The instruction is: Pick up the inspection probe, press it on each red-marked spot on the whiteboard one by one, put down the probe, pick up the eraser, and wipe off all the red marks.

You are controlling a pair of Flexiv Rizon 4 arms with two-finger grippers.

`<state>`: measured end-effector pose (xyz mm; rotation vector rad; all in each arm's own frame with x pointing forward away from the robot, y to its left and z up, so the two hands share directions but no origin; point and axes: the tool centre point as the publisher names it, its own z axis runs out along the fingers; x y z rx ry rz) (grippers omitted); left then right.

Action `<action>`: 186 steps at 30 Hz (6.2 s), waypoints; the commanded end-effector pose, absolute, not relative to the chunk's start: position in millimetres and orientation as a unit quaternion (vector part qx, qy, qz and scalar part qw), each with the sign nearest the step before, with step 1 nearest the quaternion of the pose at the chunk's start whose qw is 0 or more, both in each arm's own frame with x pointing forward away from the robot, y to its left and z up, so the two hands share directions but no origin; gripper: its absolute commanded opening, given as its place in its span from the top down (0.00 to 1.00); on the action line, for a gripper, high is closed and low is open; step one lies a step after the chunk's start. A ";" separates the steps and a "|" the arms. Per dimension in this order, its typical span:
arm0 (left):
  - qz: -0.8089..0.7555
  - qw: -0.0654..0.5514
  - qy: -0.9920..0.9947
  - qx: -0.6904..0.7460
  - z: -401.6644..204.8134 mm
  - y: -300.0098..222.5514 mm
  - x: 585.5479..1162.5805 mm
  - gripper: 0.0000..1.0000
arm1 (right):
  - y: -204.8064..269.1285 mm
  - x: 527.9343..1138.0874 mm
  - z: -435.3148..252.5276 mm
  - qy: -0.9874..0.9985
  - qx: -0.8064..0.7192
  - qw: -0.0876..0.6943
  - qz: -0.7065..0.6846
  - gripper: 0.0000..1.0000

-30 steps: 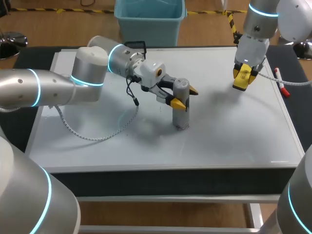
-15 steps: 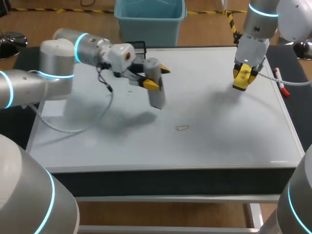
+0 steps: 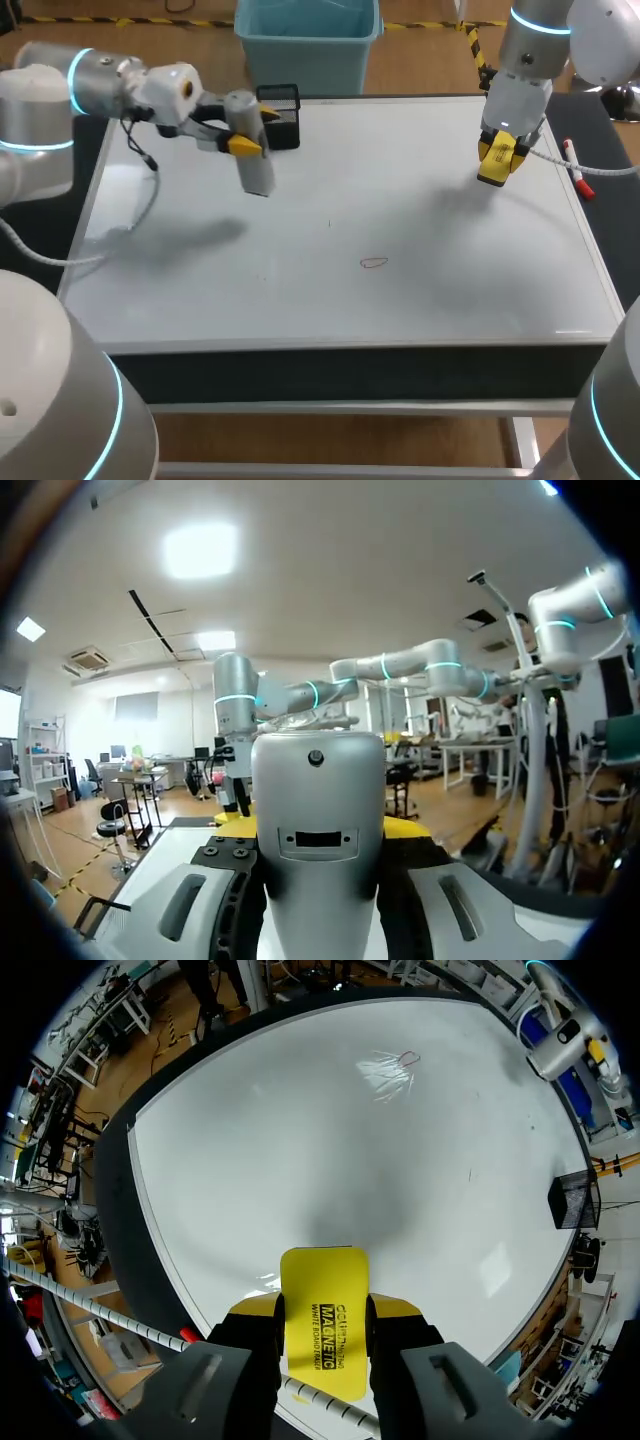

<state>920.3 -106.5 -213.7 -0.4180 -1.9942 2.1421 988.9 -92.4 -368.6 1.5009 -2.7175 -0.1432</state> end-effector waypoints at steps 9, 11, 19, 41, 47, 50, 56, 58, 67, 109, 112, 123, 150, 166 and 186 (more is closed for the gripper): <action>0.703 0.043 -0.703 -0.100 -210.5 -52.7 941.5 1.00 | -92.9 989.6 -368.3 -0.874 0.484 0.017 -0.045 1.00; 0.703 0.042 -0.703 -0.099 -212.8 -46.9 945.9 1.00 | -92.9 989.6 -368.3 -0.874 0.484 0.017 -0.045 1.00; 0.702 0.043 -0.704 -0.102 -216.3 -28.4 959.4 1.00 | -92.9 989.6 -368.3 -0.874 0.484 0.017 -0.045 1.00; 0.708 0.042 -0.699 -0.093 -221.6 -17.3 961.2 1.00 | -92.9 989.6 -368.3 -0.874 0.484 0.017 -0.045 1.00; 0.708 0.042 -0.699 -0.093 -221.6 -17.3 961.2 1.00 | -92.9 989.6 -368.3 -0.874 0.484 0.017 -0.045 1.00; 0.708 0.042 -0.699 -0.093 -221.6 -17.3 961.2 1.00 | -92.9 989.6 -368.3 -0.874 0.484 0.017 -0.045 1.00; 0.708 0.042 -0.699 -0.093 -221.6 -17.3 961.2 1.00 | -73.8 971.6 -365.8 -0.863 0.504 0.028 -0.014 1.00; 0.708 0.042 -0.699 -0.093 -221.6 -17.3 961.2 1.00 | -66.7 962.2 -364.2 -0.860 0.510 0.024 -0.010 1.00; 0.708 0.042 -0.699 -0.093 -221.6 -17.3 961.2 1.00 | -22.3 904.7 -355.7 -0.843 0.538 0.013 0.002 1.00; 0.708 0.042 -0.699 -0.093 -221.6 -17.3 961.2 1.00 | 153.3 819.1 -409.3 -0.716 0.696 0.046 -0.025 1.00; 0.708 0.042 -0.699 -0.093 -221.6 -17.3 961.2 1.00 | 154.3 819.4 -409.1 -0.715 0.698 0.045 -0.025 1.00; 0.708 0.042 -0.699 -0.093 -221.6 -17.3 961.2 1.00 | 151.8 817.8 -413.5 -0.715 0.697 0.040 -0.022 1.00; 0.708 0.042 -0.699 -0.093 -221.6 -17.3 961.2 1.00 | 108.8 823.3 -417.6 -0.745 0.666 0.040 -0.013 1.00; 0.708 0.042 -0.699 -0.093 -221.6 -17.3 961.2 1.00 | 64.0 831.9 -415.2 -0.770 0.636 0.044 -0.001 1.00; 0.708 0.042 -0.699 -0.093 -221.6 -17.3 961.2 1.00 | 30.5 855.7 -374.8 -0.773 0.634 0.026 0.003 1.00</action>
